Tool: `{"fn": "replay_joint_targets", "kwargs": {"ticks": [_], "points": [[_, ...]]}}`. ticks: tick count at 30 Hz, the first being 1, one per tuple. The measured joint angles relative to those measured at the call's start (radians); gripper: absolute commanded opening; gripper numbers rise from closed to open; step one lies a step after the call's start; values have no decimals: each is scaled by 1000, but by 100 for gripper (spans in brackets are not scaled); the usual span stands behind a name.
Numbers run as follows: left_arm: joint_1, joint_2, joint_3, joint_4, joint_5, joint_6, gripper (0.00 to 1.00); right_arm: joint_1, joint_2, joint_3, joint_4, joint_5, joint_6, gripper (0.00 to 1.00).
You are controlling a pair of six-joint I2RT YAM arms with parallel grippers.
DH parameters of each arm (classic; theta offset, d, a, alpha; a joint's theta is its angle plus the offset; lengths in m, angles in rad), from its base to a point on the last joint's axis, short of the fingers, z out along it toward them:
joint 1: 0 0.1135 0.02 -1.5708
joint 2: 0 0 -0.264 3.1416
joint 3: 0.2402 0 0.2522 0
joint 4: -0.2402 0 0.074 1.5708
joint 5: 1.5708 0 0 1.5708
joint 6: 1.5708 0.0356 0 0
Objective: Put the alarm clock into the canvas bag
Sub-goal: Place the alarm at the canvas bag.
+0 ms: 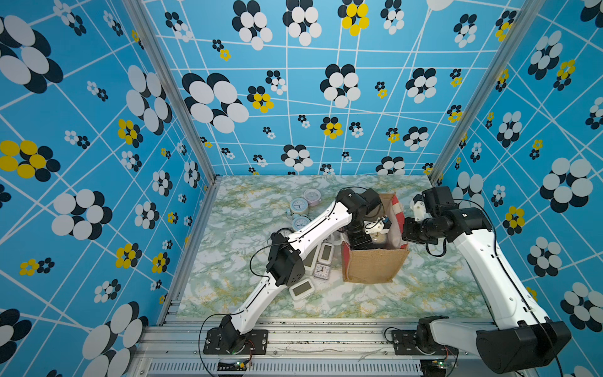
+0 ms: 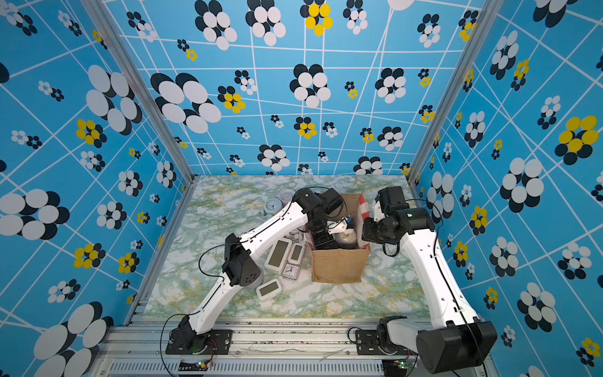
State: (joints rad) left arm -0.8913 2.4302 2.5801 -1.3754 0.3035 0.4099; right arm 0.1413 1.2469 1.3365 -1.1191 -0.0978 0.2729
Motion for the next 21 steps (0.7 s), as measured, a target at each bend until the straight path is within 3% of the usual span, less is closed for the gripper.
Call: {"fn": "replay_joint_targets", "kwargs": {"ticks": [6, 14, 21], "points": [[23, -72, -8, 73, 9, -34, 92, 0, 0, 0, 0, 18, 5, 15], [53, -180, -96, 183, 22, -116, 85, 0, 0, 0, 4, 40, 8, 22], [87, -272, -158, 275, 13, -285, 78, 0, 0, 0, 9, 63, 18, 32]]}}
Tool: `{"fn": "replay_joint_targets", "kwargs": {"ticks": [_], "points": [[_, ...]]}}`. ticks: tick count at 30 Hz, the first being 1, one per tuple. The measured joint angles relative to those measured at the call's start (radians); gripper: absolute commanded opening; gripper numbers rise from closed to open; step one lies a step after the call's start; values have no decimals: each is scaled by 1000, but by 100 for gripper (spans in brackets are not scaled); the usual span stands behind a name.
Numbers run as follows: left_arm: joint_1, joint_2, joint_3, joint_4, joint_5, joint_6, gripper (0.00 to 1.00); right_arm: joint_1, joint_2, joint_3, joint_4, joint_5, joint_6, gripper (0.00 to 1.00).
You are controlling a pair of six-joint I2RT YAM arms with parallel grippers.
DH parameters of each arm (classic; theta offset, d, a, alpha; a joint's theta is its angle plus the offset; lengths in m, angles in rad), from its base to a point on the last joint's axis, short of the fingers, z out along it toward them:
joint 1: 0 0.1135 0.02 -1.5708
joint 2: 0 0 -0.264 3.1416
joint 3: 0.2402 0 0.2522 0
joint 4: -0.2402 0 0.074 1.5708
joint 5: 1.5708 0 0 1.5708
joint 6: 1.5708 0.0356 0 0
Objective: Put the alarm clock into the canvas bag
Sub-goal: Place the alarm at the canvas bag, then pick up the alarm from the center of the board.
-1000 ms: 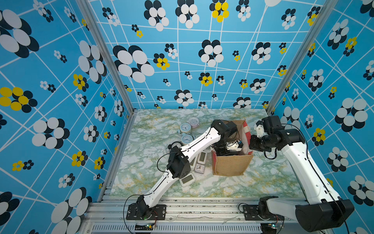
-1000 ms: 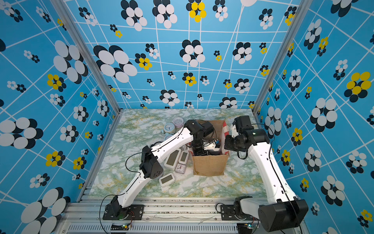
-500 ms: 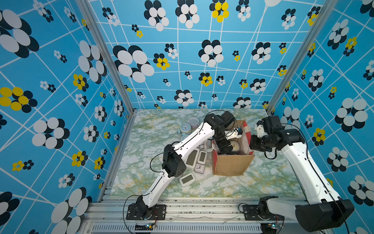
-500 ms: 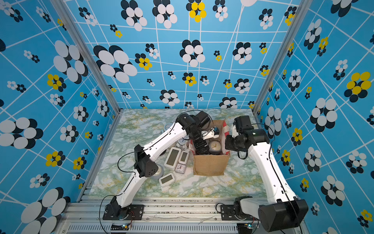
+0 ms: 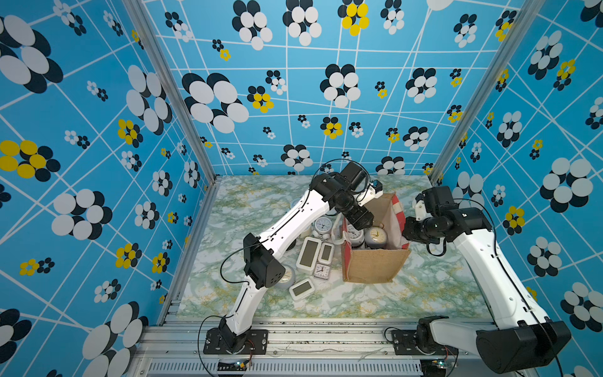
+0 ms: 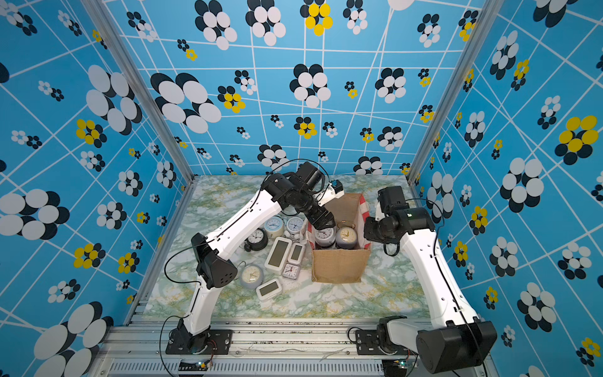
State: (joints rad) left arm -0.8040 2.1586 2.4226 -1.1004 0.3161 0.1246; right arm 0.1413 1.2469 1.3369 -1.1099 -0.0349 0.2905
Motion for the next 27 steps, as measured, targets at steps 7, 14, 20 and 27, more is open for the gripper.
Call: {"fn": "replay_joint_targets", "kwargs": {"ticks": [7, 14, 20, 27], "points": [[43, -134, -130, 78, -41, -216, 74, 0, 21, 39, 32, 21, 7, 36], [108, -255, -316, 154, -56, -355, 69, 0, 71, 72, 72, 22, 9, 35], [194, -341, -469, 214, -67, -421, 66, 0, 86, 72, 75, 14, 9, 35], [305, -374, -562, 240, -104, -438, 66, 0, 86, 72, 75, 3, 9, 34]]}}
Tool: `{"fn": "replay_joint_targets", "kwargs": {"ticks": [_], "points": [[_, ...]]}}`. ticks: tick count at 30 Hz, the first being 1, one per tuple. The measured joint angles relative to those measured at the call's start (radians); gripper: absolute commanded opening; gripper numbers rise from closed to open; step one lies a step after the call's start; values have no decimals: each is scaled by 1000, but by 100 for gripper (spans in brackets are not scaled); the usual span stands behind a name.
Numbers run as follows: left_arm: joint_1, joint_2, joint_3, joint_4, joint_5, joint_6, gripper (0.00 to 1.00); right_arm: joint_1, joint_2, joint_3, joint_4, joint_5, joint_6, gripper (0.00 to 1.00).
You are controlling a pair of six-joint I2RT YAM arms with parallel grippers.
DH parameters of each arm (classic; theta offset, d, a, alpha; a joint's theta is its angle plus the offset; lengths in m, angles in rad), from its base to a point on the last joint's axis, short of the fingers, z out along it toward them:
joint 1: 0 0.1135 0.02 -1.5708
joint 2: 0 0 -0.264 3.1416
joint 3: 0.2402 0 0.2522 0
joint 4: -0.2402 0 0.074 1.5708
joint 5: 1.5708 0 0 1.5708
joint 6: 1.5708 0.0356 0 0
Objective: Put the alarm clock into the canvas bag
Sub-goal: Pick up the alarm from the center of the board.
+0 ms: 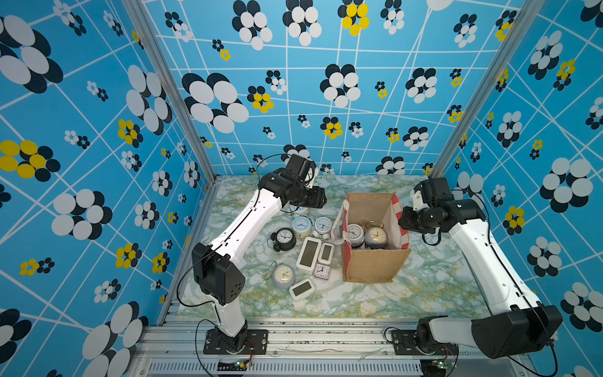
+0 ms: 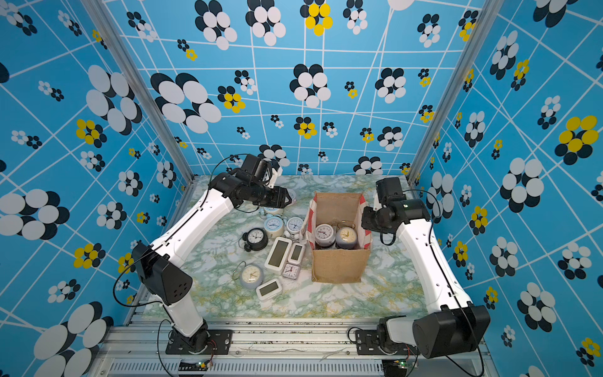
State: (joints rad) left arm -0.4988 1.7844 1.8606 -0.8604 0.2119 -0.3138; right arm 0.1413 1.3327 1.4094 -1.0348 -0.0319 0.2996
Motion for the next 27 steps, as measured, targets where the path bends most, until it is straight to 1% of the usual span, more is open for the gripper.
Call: {"fn": "replay_joint_targets", "kwargs": {"ticks": [2, 7, 14, 15, 16, 21, 27], "points": [[29, 2, -18, 2, -13, 1, 67, 0, 0, 0, 0, -2, 0, 35], [87, 44, -22, 17, -30, 29, 76, 0, 0, 1, 0, -3, 0, 34], [131, 193, -18, 56, -29, 101, 87, 0, 0, 2, 0, -3, 1, 35], [133, 212, -16, 58, -29, 111, 97, 0, 0, 2, 0, -3, 3, 35], [137, 240, -12, 61, -29, 128, 99, 0, 0, 2, 0, -3, 3, 35], [143, 320, 1, 87, -46, 182, 99, 0, 4, 9, -1, -3, 4, 35], [150, 379, 31, 142, -92, 241, 99, 0, 18, 18, -1, -3, 6, 36]]}}
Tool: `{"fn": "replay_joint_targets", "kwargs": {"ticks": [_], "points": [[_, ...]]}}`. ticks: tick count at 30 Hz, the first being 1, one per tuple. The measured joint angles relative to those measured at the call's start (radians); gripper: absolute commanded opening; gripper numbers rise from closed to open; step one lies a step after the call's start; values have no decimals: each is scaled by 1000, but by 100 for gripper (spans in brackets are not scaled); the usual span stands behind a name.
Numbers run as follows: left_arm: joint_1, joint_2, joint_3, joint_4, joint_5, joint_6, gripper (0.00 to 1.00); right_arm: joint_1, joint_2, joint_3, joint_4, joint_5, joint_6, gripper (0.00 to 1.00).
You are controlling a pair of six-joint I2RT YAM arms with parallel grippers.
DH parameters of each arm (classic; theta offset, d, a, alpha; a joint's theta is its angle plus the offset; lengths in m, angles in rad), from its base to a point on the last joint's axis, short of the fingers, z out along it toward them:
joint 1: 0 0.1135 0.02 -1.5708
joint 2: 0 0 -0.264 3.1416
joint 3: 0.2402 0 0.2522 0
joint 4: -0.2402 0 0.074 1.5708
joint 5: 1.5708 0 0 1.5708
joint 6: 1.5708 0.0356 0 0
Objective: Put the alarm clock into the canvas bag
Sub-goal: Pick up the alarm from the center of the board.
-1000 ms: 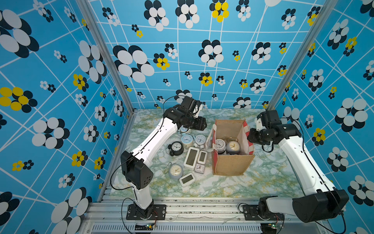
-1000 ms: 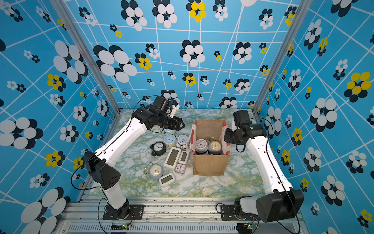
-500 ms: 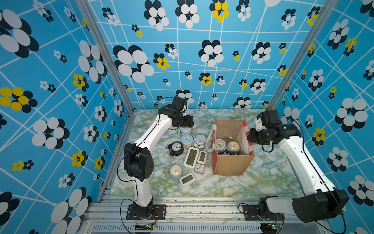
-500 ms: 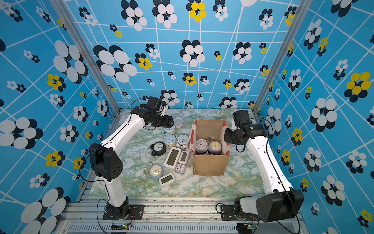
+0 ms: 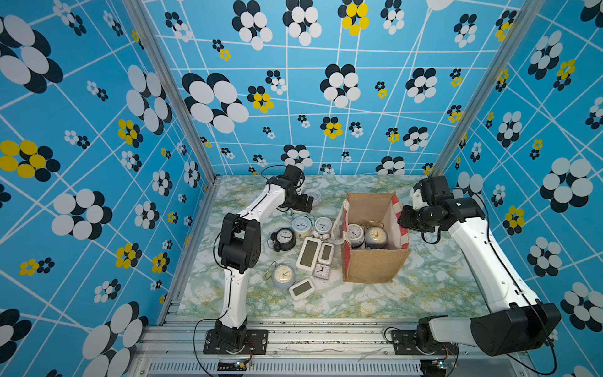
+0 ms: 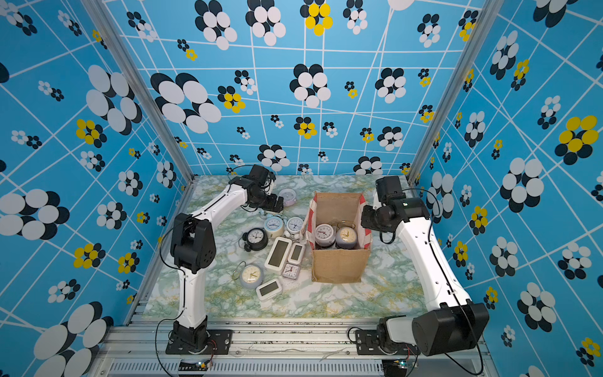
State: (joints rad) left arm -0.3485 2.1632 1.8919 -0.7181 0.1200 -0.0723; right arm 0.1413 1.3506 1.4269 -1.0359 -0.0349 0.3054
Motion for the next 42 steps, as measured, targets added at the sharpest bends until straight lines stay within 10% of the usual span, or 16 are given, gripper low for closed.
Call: {"fn": "replay_joint_targets", "kwargs": {"ticks": [22, 42], "points": [[22, 189, 120, 68, -41, 74, 100, 0, 37, 18, 0, 0, 13, 37], [11, 187, 117, 66, -50, 89, 74, 0, 39, 18, 2, 0, 17, 37]]}}
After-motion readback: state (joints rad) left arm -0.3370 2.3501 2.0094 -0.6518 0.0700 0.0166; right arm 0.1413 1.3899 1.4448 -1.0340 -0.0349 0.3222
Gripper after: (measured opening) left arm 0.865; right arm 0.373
